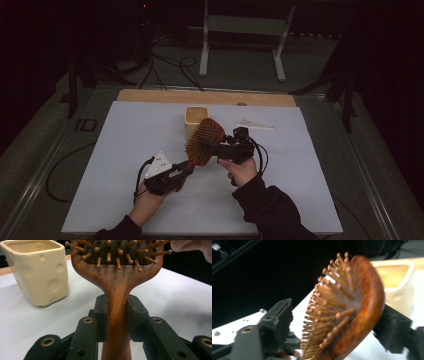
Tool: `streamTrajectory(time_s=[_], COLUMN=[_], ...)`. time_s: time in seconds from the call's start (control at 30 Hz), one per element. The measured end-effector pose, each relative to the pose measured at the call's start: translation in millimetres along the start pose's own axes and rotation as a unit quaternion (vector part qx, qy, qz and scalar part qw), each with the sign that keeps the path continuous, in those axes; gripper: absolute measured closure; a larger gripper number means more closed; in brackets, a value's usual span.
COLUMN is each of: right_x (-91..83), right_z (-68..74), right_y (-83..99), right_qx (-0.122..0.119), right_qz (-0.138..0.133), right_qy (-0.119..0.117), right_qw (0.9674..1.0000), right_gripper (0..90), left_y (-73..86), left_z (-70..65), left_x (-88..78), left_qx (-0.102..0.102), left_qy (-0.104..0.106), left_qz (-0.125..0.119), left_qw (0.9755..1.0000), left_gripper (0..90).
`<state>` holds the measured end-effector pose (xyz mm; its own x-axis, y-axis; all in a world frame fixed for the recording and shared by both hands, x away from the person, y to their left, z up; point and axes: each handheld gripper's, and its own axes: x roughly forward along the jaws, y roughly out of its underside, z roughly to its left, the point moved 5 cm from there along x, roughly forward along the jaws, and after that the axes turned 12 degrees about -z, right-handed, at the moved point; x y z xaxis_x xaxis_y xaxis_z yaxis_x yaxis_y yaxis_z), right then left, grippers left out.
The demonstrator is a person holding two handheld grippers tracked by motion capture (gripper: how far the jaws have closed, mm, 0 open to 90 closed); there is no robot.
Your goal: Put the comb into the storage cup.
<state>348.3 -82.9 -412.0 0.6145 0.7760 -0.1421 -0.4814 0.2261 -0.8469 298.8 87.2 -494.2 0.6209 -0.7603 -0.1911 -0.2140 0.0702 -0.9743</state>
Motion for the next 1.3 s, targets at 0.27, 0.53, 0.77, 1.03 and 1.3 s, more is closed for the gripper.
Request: streamTrajectory(time_s=[0.27,0.53,0.77,1.03,1.3], right_x=[4.0,0.2,-3.6,-4.0,-8.0], right_z=[-1.6,-4.4,3.7,4.6,1.4], right_y=[4.8,6.4,3.2,0.3,-11.6], right_qx=[0.017,0.031,0.011,-0.002,-0.017], right_qz=[0.001,-0.010,-0.022,-0.017,-0.027], right_qy=[0.010,0.014,0.013,0.012,0.017], right_qw=[0.9998,0.9994,0.9996,0.9998,0.9993], right_gripper=[37.3,46.6,50.1,51.8,51.8], left_y=[0.0,2.2,-0.1,0.4,4.1], left_z=[-2.4,-6.4,-9.6,-10.8,1.1], left_x=[0.1,2.8,4.1,8.2,7.5], left_qx=[0.011,0.009,0.010,-0.011,-0.035], left_qy=[0.000,0.005,0.004,0.017,-0.014], left_qz=[0.002,0.005,-0.003,0.018,0.059], left_qw=[0.9999,0.9999,0.9999,0.9996,0.9976], left_gripper=[73.4,73.4,73.4,61.4,23.4])
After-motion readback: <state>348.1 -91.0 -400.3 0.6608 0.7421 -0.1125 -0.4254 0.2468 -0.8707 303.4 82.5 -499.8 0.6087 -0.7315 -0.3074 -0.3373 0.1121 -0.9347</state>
